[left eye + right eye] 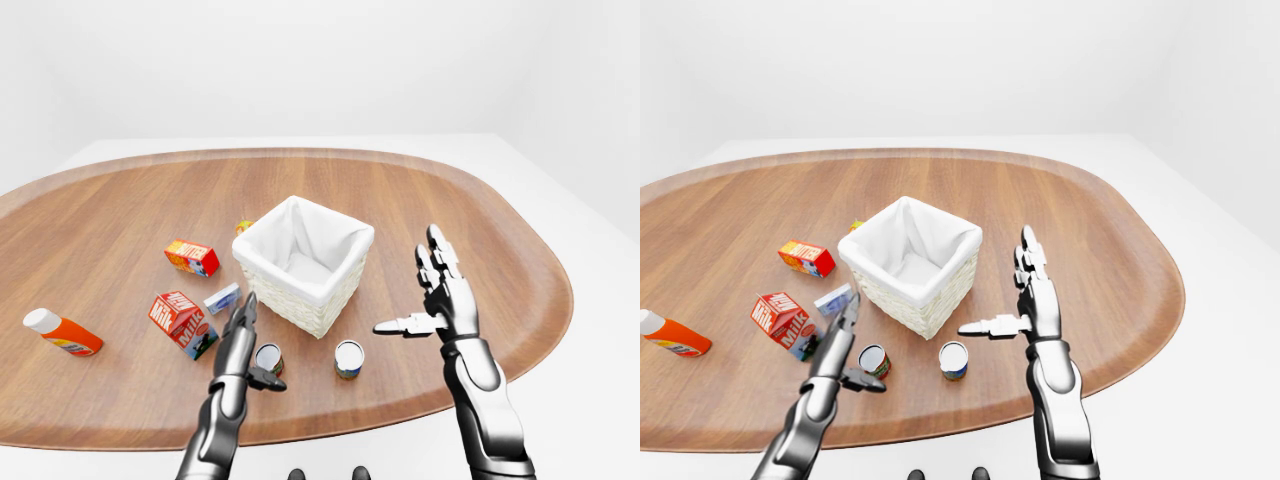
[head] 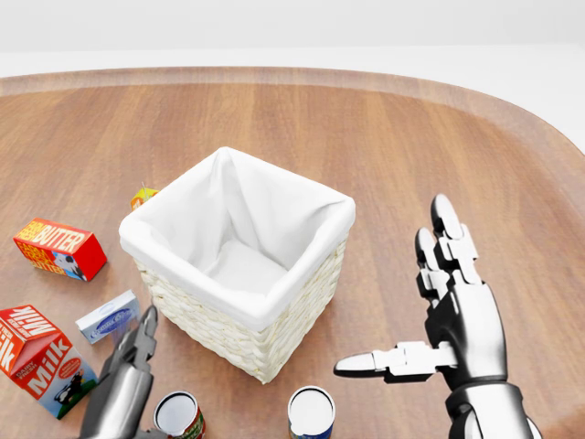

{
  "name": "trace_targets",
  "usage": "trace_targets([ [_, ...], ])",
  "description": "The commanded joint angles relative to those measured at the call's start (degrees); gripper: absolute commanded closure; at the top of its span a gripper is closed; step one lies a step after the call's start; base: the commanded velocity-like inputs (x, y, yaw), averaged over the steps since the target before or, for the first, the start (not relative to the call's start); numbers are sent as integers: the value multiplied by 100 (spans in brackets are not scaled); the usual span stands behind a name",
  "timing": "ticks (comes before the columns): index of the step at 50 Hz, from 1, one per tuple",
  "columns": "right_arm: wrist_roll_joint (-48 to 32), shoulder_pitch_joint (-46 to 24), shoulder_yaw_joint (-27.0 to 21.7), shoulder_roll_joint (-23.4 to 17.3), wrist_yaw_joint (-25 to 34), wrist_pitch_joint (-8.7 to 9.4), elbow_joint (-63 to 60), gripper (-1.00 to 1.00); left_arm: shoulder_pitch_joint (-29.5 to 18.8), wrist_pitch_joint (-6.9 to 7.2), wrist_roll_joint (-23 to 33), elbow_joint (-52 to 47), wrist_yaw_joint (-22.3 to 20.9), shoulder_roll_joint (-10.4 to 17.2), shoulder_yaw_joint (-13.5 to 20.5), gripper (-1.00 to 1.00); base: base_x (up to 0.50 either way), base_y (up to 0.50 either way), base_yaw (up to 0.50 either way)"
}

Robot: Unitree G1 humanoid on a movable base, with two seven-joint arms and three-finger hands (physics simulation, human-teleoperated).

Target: Pick up the tomato sauce, and put it in the basket.

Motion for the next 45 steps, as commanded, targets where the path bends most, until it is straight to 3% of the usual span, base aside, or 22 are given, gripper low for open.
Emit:
trace_targets([
  [1, 5, -15, -8, -2, 1, 0, 12, -100, -87, 0, 11, 228, 88, 8, -20, -100, 0, 0, 0],
  [45, -24, 14, 27, 15, -4, 0, 126, -100, -389, 0, -63, 835, 331, 24, -38, -100, 0, 0, 0],
])
